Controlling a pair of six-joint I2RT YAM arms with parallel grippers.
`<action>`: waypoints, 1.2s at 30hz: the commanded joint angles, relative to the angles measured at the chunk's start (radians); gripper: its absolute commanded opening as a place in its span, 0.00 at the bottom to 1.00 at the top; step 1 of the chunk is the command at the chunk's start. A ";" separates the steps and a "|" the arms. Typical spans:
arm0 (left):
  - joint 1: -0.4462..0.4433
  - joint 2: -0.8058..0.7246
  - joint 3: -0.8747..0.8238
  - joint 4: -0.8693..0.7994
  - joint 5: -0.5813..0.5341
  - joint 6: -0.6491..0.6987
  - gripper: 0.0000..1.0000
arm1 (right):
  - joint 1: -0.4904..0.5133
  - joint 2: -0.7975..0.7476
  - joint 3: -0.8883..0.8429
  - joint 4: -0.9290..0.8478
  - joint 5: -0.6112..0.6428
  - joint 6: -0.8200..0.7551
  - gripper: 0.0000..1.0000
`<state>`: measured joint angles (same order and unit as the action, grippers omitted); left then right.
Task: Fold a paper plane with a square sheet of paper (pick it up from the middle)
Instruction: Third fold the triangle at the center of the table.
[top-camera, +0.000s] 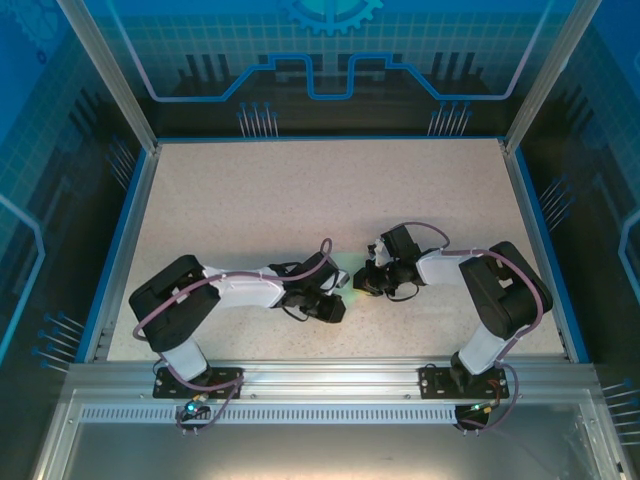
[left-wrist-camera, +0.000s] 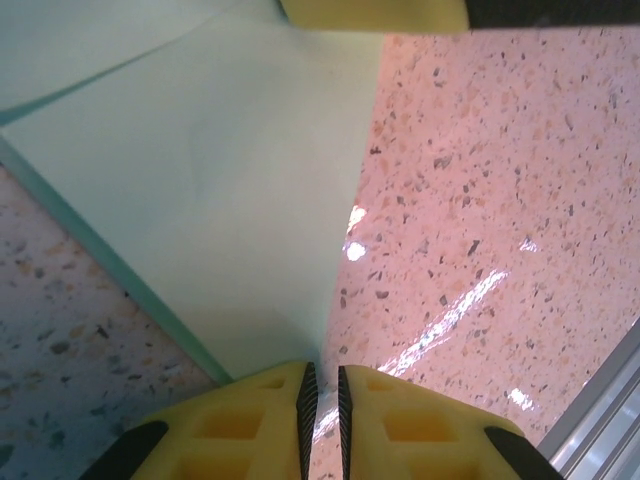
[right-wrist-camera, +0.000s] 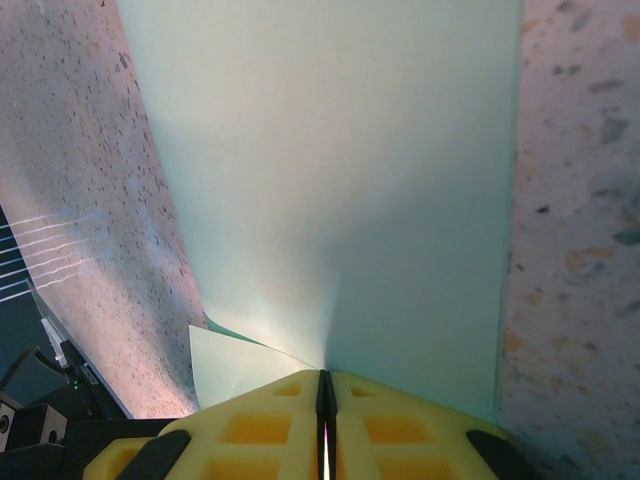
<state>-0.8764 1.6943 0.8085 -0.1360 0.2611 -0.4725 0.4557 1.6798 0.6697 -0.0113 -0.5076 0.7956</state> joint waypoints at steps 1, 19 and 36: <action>-0.007 0.005 -0.050 -0.199 0.037 -0.015 0.20 | -0.017 0.052 -0.013 -0.095 0.105 -0.022 0.12; -0.009 -0.129 -0.084 -0.314 -0.014 -0.028 0.20 | -0.015 0.040 -0.009 -0.100 0.102 -0.017 0.13; 0.011 -0.079 0.087 -0.048 -0.024 -0.158 0.20 | -0.016 -0.072 -0.006 -0.071 0.063 0.006 0.18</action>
<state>-0.8742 1.5806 0.8822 -0.2134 0.2562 -0.5972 0.4557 1.6585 0.6781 -0.0349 -0.4931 0.7963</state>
